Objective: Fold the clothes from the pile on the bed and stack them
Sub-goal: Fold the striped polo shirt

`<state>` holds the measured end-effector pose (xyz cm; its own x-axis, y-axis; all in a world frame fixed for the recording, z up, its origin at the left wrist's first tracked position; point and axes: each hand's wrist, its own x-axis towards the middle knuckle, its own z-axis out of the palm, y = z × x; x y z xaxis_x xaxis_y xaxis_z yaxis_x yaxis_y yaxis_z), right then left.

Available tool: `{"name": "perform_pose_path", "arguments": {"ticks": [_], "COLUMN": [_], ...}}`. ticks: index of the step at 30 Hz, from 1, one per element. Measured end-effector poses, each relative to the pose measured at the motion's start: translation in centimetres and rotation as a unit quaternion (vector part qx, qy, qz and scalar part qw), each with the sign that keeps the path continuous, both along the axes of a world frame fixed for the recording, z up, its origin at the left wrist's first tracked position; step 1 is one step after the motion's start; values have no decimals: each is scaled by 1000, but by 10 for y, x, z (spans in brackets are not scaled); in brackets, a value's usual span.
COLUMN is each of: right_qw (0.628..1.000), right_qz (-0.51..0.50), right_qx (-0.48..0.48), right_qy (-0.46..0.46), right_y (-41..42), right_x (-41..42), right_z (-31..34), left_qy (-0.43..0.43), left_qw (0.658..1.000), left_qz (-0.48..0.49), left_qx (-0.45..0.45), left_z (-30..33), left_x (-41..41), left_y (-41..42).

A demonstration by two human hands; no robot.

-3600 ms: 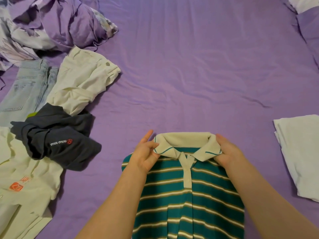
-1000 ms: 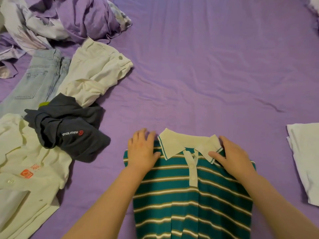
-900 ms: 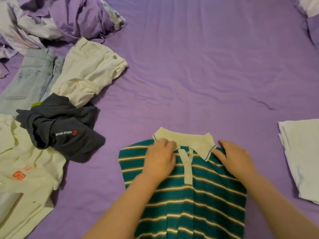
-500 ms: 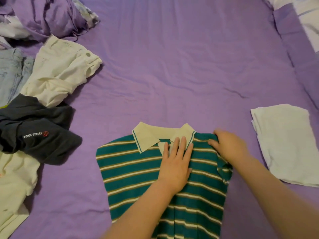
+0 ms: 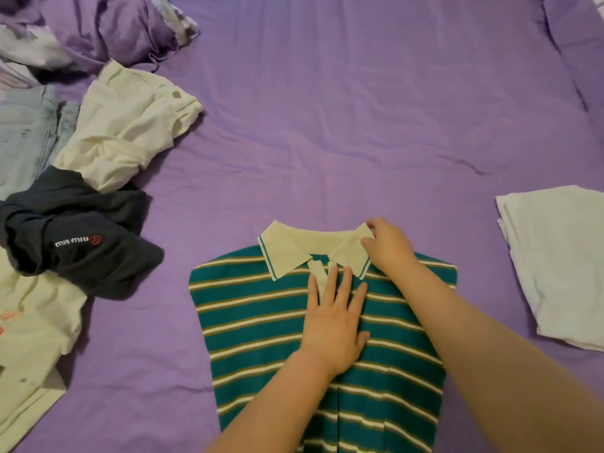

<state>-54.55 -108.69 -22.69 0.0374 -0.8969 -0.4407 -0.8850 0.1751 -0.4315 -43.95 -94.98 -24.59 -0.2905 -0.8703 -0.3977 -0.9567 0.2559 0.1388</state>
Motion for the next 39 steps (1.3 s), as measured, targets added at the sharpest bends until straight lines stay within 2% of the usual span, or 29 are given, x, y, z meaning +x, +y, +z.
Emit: {"name": "perform_pose_path", "arguments": {"ticks": [3, 5, 8, 11, 15, 20, 24, 28, 30, 31, 34, 35, 36, 39], "right_qw": [996, 990, 980, 962, 958, 952, 949, 958, 962, 962, 982, 986, 989, 997], "right_qz": [-36, -38, 77, 173, 225, 262, 278, 260, 248, 243, 149, 120, 94, -23], "right_qx": [-75, -131, -168, -191, -151, -92, -68, -38, -24, -7, 15, 18, 24, 16], "right_qy": [-44, -25, 72, 94, 95, 130, 131, 116, 116, 123, 114, 111, 109, 77], "right_y": [-2, 0, 22, 78, 172, 254, 285, 308, 322, 329, 351, 358, 364, 383], "right_x": [3, 1, -1, -5, -24, -42, -49, -57, -59, -61, -64, -62, -60, -47], "right_z": [2, 3, -1, -2, -4, -2, 8, 15, 16, 15, 15, 16, 17, 15], "left_qy": [10, 3, -21, 1, 98, 33, 30, 17, 43, 73, 185, 197, 191, 178], "left_qw": [1000, 999, 998, 998, 990, 987, 978, 965, 935, 901, 736, 698, 685, 685], "left_qz": [21, 32, 33, 41, 98, 143, 181, 249, 349, 426, 650, 685, 699, 696], "left_qx": [-12, 1, 42, 47, 7, 61, 103, 85, 51, 35, 42, 60, 80, 117], "left_z": [-1, -5, -9, -3, 7, 13, 23, 38, 44, 47, 50, 47, 45, 37], "left_x": [12, 18, 20, 20, 27, 31, 21, 22, 22, 23, 29, 31, 33, 37], "left_y": [8, 9, 6, 5, 44, 136, 192, 227, 239, 243, 246, 247, 249, 264]}}
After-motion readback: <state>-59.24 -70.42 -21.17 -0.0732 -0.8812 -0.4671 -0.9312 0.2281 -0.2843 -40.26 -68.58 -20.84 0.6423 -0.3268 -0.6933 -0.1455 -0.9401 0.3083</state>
